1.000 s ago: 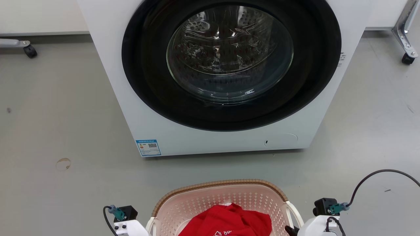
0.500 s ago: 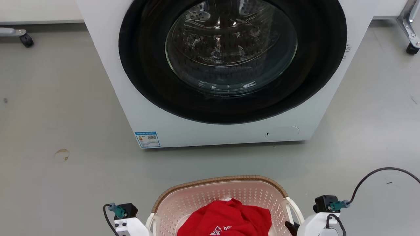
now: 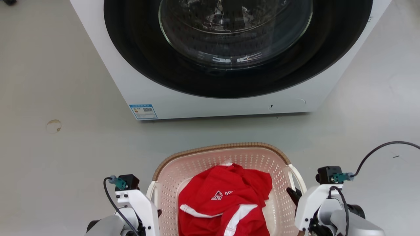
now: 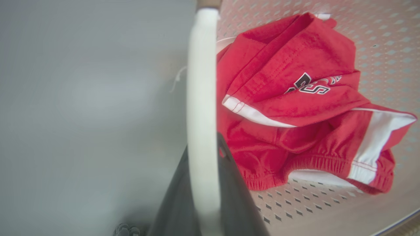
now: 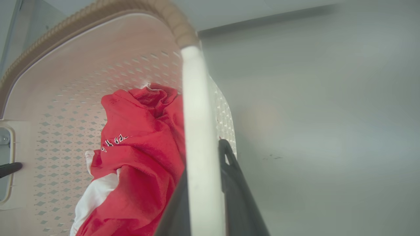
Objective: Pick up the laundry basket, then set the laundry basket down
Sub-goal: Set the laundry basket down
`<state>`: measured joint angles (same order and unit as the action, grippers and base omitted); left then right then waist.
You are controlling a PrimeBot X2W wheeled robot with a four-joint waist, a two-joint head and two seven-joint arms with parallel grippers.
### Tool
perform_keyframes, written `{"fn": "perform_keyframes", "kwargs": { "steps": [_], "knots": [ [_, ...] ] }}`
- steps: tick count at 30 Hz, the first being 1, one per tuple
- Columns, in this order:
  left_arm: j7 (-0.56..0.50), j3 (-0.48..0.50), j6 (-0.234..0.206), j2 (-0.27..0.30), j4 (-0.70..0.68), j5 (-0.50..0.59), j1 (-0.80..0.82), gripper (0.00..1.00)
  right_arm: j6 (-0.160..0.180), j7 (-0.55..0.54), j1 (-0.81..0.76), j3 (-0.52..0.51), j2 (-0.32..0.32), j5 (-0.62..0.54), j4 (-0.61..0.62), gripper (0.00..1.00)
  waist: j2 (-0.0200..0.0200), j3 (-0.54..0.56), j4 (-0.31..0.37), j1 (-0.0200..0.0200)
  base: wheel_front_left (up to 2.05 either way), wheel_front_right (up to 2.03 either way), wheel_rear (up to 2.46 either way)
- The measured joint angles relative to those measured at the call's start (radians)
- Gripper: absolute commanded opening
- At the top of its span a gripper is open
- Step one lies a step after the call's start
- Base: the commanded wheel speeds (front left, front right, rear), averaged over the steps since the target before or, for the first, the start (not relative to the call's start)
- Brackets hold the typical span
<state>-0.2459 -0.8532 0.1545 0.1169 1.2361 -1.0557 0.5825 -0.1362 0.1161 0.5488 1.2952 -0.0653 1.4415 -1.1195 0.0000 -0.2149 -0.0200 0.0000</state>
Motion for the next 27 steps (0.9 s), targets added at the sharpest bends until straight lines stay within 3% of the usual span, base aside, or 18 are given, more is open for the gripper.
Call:
{"fn": "perform_keyframes", "kwargs": {
  "steps": [27],
  "knots": [
    [0.12, -0.025, -0.007, -0.027, 0.012, 0.055, 0.306, 0.0, -0.003, 0.096, 0.301, -0.004, 0.02, -0.072, -0.068, 0.0, 0.0, -0.4, -0.019, 0.0, 0.0, 0.0, 0.0]
  ]
}}
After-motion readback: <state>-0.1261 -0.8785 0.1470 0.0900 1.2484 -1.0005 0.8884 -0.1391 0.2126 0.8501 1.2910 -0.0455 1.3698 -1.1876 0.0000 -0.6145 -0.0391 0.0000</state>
